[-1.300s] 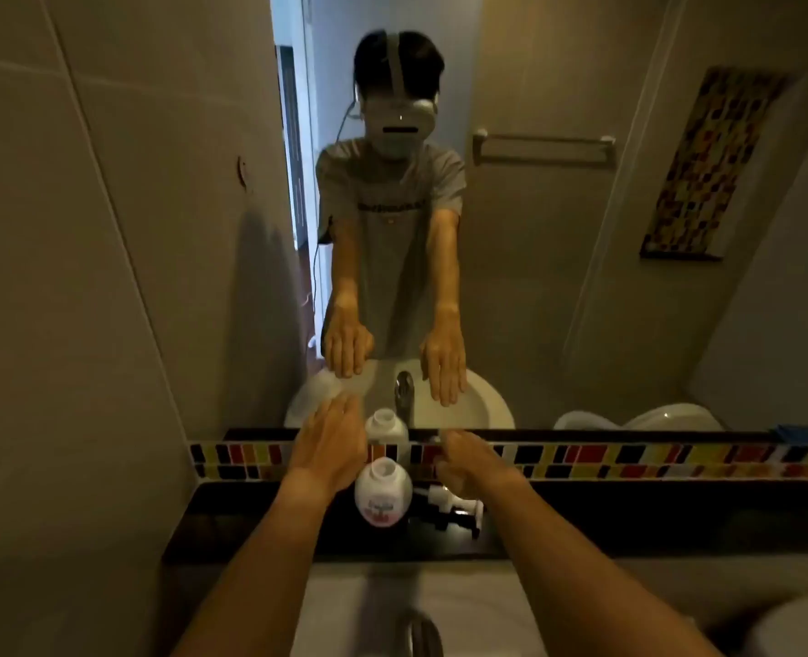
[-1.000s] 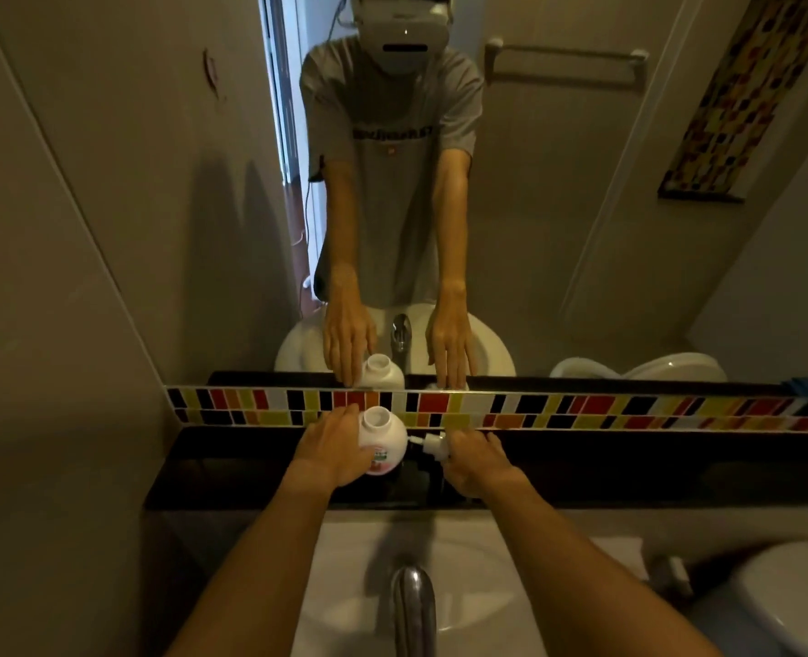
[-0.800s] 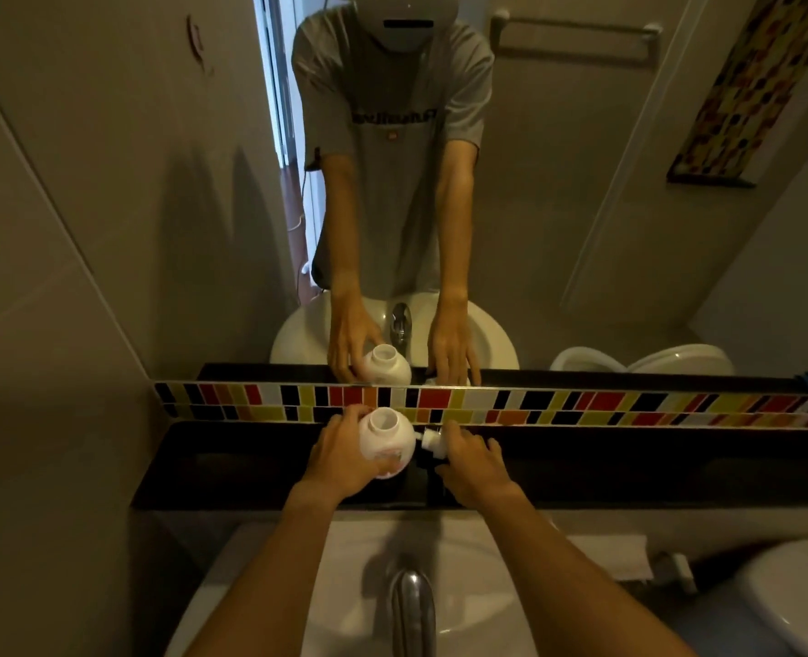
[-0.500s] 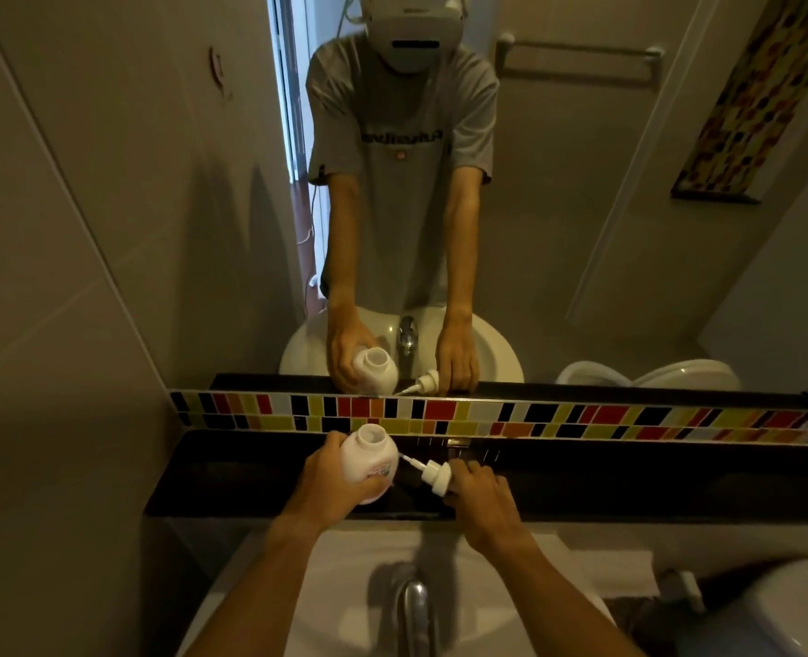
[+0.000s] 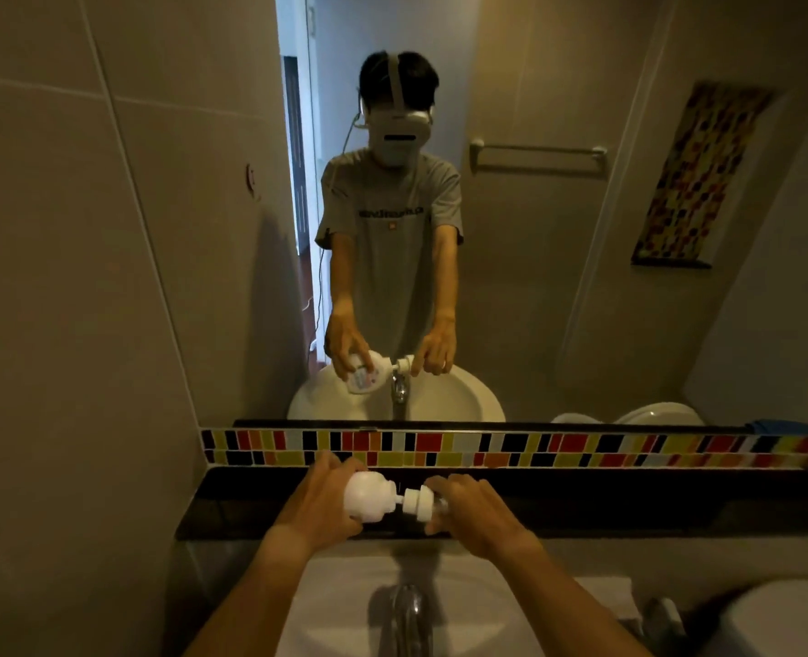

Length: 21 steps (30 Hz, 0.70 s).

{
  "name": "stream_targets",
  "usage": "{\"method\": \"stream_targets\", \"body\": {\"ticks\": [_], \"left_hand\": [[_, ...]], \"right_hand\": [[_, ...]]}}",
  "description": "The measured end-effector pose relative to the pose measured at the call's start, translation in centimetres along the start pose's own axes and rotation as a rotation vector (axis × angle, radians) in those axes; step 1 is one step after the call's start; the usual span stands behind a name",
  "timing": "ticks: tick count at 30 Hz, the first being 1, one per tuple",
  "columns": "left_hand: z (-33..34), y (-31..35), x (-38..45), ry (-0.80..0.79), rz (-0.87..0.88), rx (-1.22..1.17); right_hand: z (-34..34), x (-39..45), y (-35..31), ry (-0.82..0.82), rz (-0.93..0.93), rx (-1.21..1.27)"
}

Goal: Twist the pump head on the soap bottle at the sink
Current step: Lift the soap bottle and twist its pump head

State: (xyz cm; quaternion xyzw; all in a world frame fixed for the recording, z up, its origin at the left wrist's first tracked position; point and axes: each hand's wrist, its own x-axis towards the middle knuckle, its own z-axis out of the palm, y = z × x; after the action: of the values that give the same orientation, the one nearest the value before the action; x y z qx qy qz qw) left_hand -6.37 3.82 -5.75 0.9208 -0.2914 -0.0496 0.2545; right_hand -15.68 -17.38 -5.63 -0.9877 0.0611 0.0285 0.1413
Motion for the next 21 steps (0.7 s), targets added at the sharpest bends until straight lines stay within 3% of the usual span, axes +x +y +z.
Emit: {"method": "stream_targets", "body": {"ticks": [4,11,13,16,19,21], "left_hand": [[0.5,2.6,-1.0,0.028,0.089,0.020],[-0.2,2.8,-2.1,-0.018,0.087,-0.112],[-0.2,2.8,-2.4,-0.027,0.032,-0.246],[-0.1,2.8,-2.8,-0.031,-0.125,-0.591],[-0.4,3.4,-2.6,-0.051,-0.216,-0.850],[-0.8,4.4,-2.4,-0.072,-0.174,-0.881]], "right_hand": [[-0.8,-0.5,-1.7,-0.010,-0.050,-0.002],[-3.1,-0.9,-2.1,-0.109,0.029,0.319],[-4.1,-0.9,-2.6,-0.020,0.070,0.480],[-6.6,-1.2,-3.4,0.142,0.198,0.970],[-8.0,-1.2,-3.4,0.075,0.299,1.176],[-8.3,-1.2,-4.3,0.029,0.273,1.218]]}}
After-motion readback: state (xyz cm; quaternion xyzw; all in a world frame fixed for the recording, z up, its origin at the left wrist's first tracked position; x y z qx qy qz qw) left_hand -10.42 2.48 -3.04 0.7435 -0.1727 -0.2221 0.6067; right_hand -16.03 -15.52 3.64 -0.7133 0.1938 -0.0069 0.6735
